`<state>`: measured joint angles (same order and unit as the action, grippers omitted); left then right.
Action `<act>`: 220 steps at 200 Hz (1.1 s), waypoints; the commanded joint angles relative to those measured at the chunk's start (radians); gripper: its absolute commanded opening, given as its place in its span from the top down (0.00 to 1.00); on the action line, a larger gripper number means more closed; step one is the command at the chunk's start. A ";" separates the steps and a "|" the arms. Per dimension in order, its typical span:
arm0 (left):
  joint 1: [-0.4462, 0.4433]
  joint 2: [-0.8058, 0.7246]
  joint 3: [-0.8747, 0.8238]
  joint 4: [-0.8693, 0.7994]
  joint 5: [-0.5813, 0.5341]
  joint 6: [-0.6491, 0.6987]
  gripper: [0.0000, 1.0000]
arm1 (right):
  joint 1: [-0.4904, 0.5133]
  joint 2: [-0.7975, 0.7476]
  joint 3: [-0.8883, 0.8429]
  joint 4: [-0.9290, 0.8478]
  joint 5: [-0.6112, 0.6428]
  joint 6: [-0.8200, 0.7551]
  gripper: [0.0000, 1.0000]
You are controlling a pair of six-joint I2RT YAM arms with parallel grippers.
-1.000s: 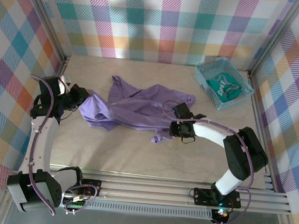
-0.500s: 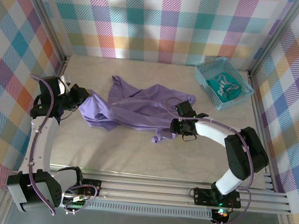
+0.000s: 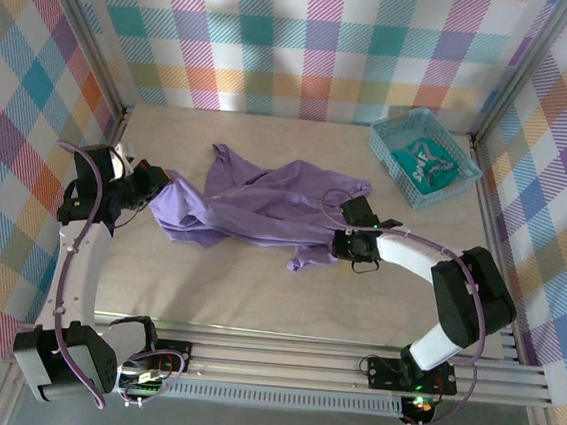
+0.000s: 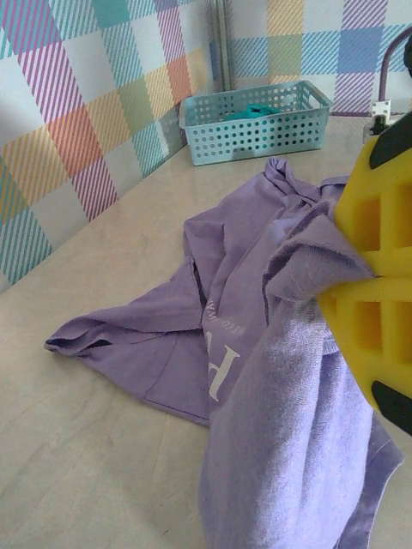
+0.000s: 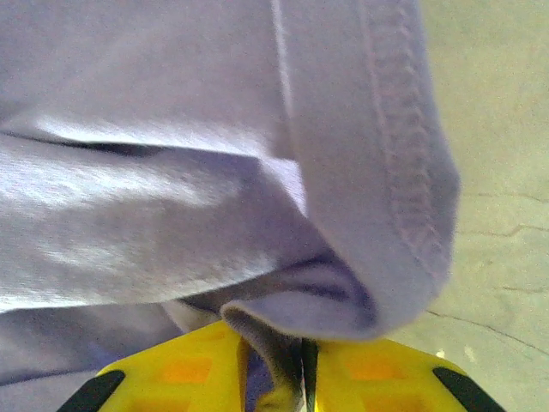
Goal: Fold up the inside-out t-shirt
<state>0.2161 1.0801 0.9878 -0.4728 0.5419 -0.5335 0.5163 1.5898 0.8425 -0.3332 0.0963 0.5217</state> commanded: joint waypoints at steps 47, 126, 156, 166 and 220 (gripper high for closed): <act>-0.008 -0.013 0.001 -0.006 0.021 0.016 1.00 | -0.028 -0.075 -0.038 0.038 -0.022 0.019 0.91; -0.003 -0.015 0.181 0.061 0.009 -0.172 1.00 | -0.257 -0.456 0.072 0.384 -0.373 -0.053 1.00; 0.059 -0.038 0.438 0.015 -0.015 -0.232 1.00 | -0.379 -0.581 0.224 0.391 -0.488 -0.055 1.00; 0.127 -0.045 0.526 -0.012 -0.012 -0.247 1.00 | -0.415 -0.630 0.273 0.333 -0.472 -0.075 1.00; 0.315 -0.003 0.748 -0.071 0.036 -0.257 1.00 | -0.518 -0.752 0.477 0.091 -0.399 -0.192 1.00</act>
<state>0.5098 1.0595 1.7046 -0.4973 0.5591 -0.7933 0.0097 0.8501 1.2560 -0.1085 -0.3264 0.4198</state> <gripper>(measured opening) 0.048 0.041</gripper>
